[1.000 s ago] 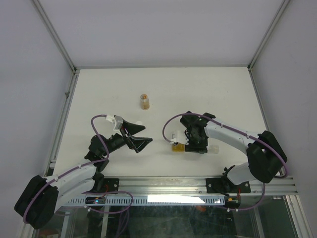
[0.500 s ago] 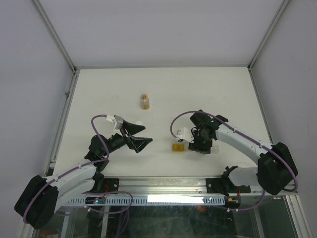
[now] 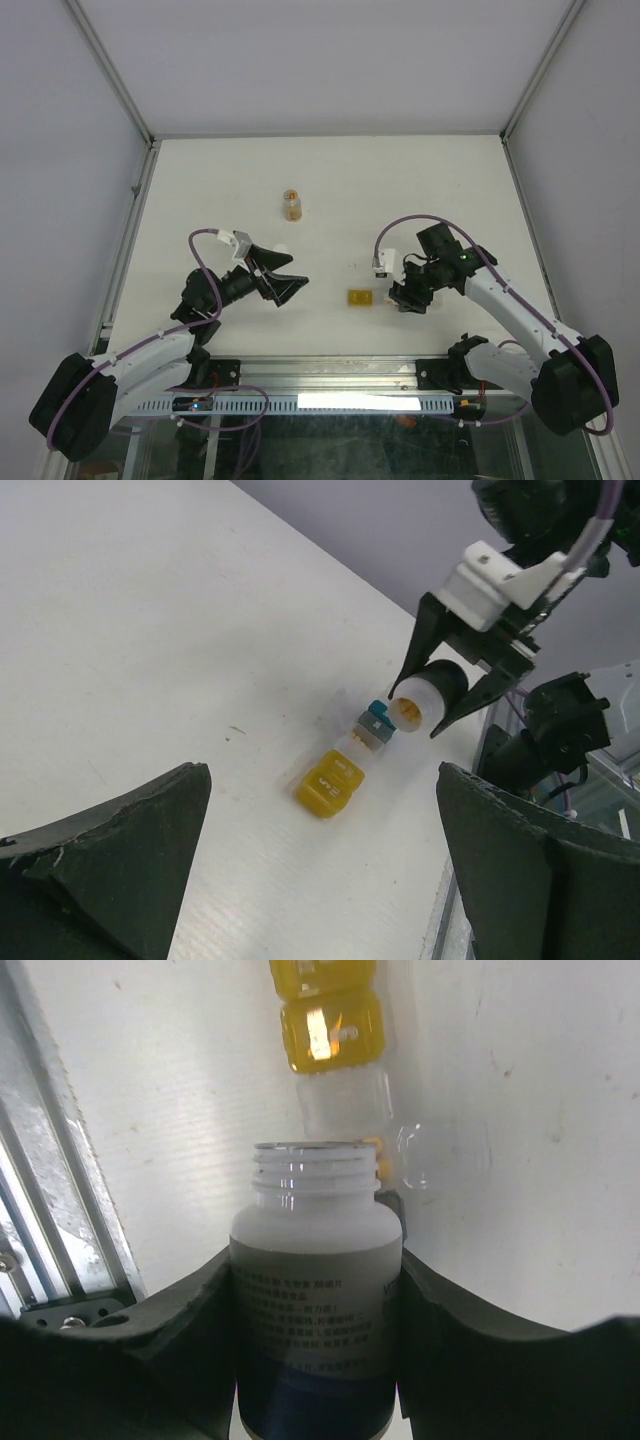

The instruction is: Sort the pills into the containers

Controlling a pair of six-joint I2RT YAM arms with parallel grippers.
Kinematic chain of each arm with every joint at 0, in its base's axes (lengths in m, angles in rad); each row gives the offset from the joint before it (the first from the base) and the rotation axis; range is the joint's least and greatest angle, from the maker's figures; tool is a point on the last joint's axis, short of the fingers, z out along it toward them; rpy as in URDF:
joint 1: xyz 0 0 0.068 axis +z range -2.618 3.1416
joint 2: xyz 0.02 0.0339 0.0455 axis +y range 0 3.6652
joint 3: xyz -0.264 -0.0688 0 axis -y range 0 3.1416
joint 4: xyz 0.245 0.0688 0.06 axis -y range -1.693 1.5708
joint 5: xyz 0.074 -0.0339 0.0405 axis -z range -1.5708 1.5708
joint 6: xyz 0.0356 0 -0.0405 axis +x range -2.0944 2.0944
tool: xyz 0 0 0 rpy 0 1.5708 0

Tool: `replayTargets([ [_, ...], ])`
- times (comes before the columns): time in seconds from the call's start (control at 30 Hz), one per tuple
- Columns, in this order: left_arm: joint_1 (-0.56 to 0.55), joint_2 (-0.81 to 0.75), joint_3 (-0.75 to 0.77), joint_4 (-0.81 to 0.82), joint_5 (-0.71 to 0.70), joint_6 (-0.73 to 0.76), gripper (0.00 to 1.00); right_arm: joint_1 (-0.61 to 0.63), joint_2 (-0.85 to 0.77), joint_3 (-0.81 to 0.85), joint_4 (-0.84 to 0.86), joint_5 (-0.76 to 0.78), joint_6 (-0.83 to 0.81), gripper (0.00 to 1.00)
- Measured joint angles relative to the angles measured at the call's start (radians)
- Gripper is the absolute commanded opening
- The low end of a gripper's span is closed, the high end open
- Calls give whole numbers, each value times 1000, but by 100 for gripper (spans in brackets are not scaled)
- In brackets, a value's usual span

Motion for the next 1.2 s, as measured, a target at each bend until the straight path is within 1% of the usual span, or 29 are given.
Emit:
replayTargets([
  [0.17,0,5,68,-132,-61,-2,98,-55,-111,-5,43,-169,1,0],
  [0.23,0,16,100,-176,-91,-5,97,-76,-132,12,69,-238,19,0],
  [0.3,0,32,135,-227,-126,-9,96,-99,-129,51,113,-321,67,0],
  [0.37,0,53,172,-295,-174,-12,94,-130,-117,95,225,-426,169,0],
  [0.4,0,67,196,-344,-201,-13,94,-151,-113,108,328,-489,261,0],
  [0.43,0,104,251,-454,-262,-16,92,-201,-100,104,707,-632,568,0],
  [0.47,0,108,257,-471,-277,-16,91,-205,-99,104,731,-640,587,0],
  [0.5,0,110,260,-483,-279,-16,90,-213,-87,76,919,-668,765,0],
  [0.53,0,122,290,-557,-304,-20,89,-221,-69,32,1203,-682,968,0],
  [0.57,0,150,332,-621,-327,-20,89,-229,-47,-1,1439,-697,1140,0],
  [0.6,-2,174,365,-663,-345,-21,88,-241,-23,-29,1615,-705,1276,0],
  [0.63,-5,199,405,-718,-374,-21,87,-256,-15,-60,1739,-708,1375,0],
  [0.7,-5,232,459,-797,-432,-21,85,-278,-34,-124,1870,-708,1478,0],
  [0.8,-5,294,518,-890,-512,-19,81,-284,-113,-207,1925,-708,1523,0],
  [0.93,-5,442,605,-1001,-598,-8,74,-284,-207,-236,1896,-708,1488,0],
  [1.1,-5,613,716,-1091,-654,18,69,-284,-211,-236,1864,-710,1462,0],
  [1.2,-6,670,760,-1121,-676,36,68,-284,-192,-236,1844,-710,1460,0],
])
